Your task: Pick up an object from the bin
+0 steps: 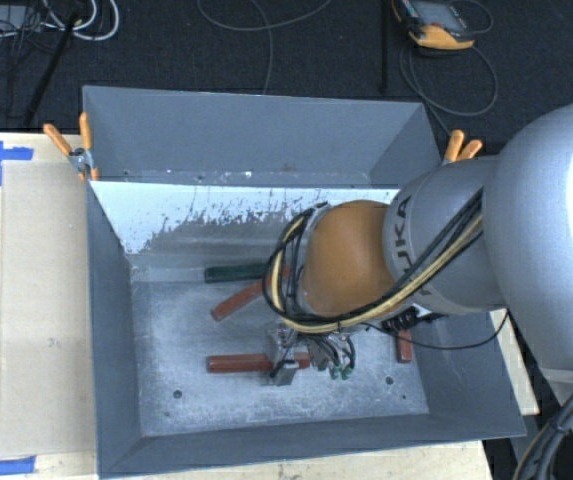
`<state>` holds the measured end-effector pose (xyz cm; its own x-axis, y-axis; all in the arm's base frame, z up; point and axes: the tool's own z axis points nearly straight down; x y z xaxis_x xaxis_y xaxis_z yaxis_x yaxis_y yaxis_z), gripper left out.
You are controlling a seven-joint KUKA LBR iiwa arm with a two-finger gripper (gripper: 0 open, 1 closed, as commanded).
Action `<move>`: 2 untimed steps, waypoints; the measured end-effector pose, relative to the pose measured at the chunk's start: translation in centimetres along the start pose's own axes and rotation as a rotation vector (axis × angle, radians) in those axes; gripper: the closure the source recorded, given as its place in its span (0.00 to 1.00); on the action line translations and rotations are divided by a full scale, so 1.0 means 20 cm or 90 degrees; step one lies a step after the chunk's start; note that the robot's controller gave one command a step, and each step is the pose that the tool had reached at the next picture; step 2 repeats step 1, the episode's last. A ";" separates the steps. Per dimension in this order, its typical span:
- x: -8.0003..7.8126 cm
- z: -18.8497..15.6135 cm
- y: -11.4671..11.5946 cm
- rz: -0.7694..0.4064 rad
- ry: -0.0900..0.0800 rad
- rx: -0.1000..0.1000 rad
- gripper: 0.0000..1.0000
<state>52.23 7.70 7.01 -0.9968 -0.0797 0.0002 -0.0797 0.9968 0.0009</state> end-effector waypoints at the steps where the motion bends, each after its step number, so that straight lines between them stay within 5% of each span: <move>1: 0.07 -1.24 0.01 -0.245 -0.005 0.001 1.00; 2: 0.07 -1.24 0.01 -0.245 -0.005 0.001 1.00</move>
Offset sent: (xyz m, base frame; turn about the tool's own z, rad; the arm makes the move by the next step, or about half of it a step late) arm -0.0154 -0.0009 0.2449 -0.3850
